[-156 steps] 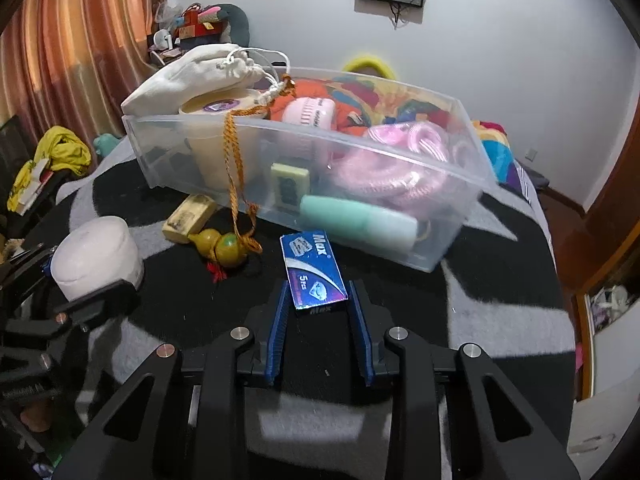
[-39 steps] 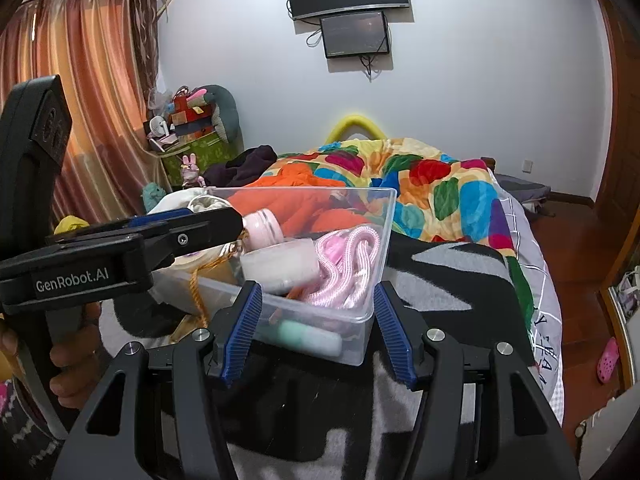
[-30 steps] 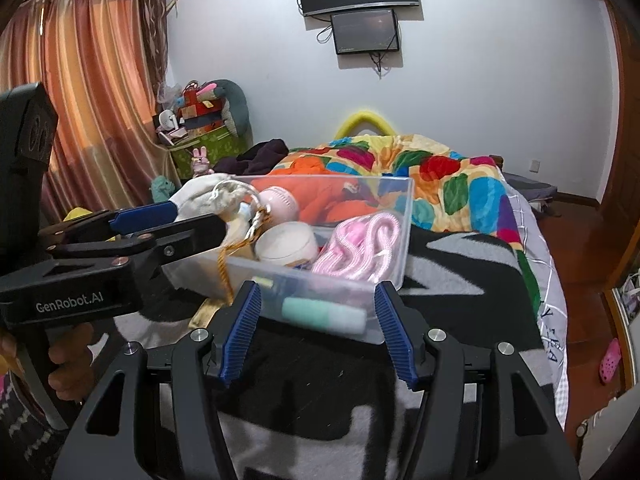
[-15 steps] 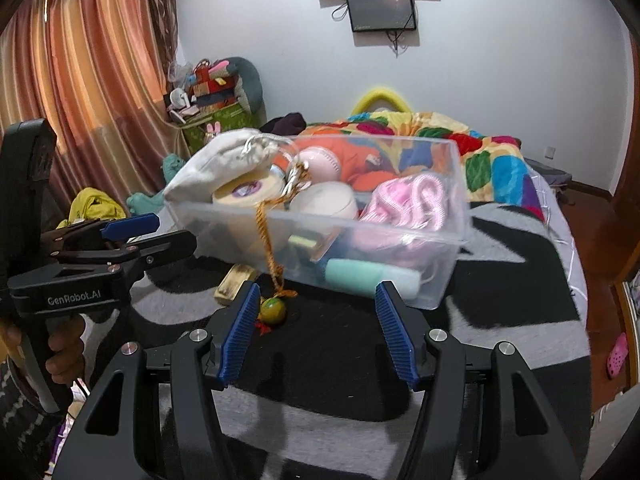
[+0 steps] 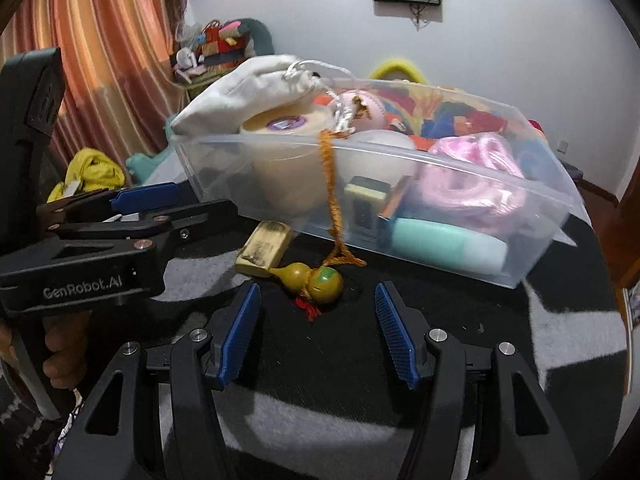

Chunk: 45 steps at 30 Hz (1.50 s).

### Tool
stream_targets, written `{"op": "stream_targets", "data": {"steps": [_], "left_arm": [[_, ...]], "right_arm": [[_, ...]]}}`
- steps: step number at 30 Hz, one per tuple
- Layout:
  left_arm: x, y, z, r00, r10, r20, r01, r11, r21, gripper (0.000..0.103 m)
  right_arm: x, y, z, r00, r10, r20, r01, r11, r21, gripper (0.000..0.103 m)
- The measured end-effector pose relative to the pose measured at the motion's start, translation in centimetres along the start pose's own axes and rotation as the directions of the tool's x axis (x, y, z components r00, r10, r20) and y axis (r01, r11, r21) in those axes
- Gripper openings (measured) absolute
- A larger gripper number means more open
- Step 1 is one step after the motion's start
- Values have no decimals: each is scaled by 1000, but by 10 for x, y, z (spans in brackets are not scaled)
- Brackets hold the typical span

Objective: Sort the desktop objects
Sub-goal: 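Move the left gripper to the gold block while the right moves to the yellow gourd, then grasp the gold block with the left gripper while the right grasps the yellow gourd ornament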

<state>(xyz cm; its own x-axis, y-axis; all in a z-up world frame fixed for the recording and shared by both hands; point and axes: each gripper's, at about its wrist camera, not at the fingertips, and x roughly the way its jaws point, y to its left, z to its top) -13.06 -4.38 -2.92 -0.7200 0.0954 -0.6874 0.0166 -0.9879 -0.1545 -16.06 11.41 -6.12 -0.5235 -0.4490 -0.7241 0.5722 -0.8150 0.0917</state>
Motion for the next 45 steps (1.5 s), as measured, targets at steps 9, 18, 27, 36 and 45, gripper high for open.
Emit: {"op": "stream_targets", "data": {"steps": [9,18,27,36,45], "left_arm": [[0,-3,-2,1000,0,-11,0,1000,4,76],[-3,-29,2,1000,-15,-23,17,993,114,76],[16,-54,11,995,20,-96,-2,983,186,66],[46,-55,4,988,57,-145,-33,986,163,46],[26,-57,-7,996,35,-77,-18,978,206,23]], "right_arm": [[8,-9,7,1000,9,-13,-9,1000,21,27],[-20,-29,-7,999,11,49,-14,998,63,27],[-49,-53,-11,991,12,134,-29,991,129,27],[-63,-71,-12,984,2,176,-33,984,175,27],[-61,-76,-14,984,-6,180,-28,982,189,27]]}}
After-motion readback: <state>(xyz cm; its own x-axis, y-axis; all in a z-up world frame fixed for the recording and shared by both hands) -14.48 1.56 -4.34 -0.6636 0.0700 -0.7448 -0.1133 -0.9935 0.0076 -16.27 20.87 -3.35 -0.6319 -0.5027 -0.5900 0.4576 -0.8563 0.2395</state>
